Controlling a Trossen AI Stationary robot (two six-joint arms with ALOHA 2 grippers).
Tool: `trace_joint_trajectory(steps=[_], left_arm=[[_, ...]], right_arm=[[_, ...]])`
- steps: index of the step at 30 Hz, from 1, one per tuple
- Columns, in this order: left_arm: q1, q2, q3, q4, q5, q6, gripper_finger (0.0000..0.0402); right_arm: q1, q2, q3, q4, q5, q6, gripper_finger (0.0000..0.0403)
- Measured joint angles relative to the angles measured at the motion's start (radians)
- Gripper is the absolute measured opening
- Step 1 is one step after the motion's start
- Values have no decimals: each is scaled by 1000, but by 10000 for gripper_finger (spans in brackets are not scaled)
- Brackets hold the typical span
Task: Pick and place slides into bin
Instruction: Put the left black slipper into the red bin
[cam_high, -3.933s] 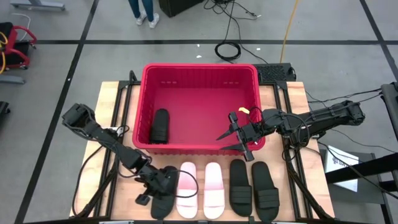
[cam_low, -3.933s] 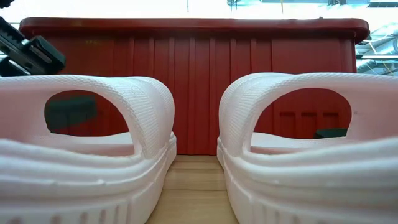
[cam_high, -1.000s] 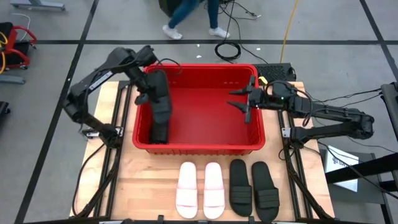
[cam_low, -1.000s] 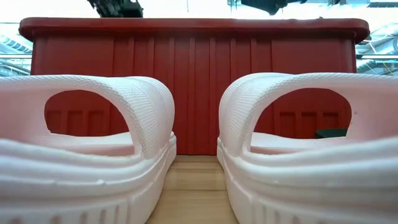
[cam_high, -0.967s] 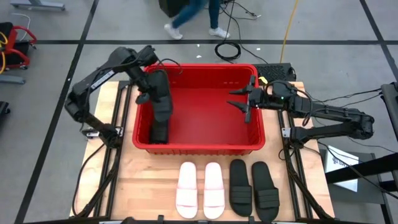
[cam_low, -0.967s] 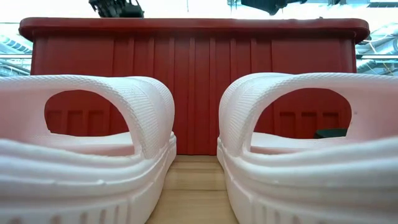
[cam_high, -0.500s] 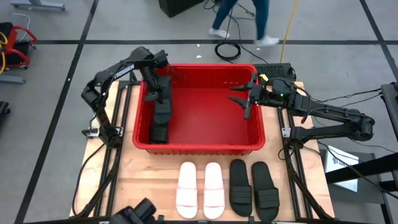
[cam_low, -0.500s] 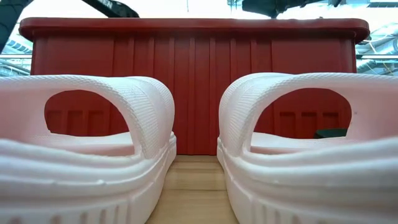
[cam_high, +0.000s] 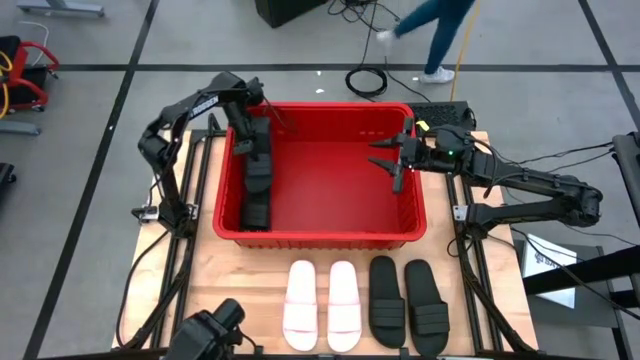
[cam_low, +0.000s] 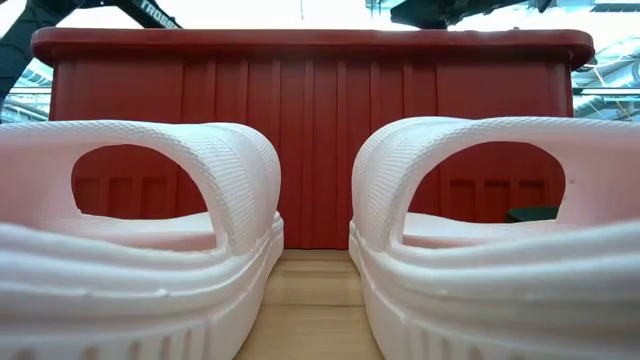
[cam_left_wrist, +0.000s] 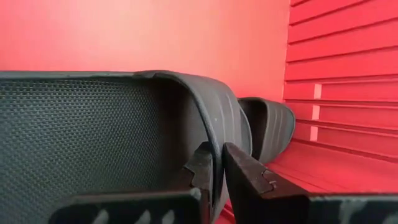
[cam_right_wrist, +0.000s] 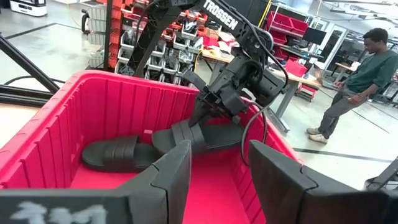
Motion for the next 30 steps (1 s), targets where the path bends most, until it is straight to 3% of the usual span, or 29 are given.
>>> trace_joint_trajectory(steps=[19, 30], left_arm=[[-14, 16, 0, 3, -33, -41, 31], [-80, 16, 0, 3, -40, -92, 31]], right_arm=[[0, 0, 0, 0, 2, -2, 153], [1, 0, 0, -12, 3, -2, 153]])
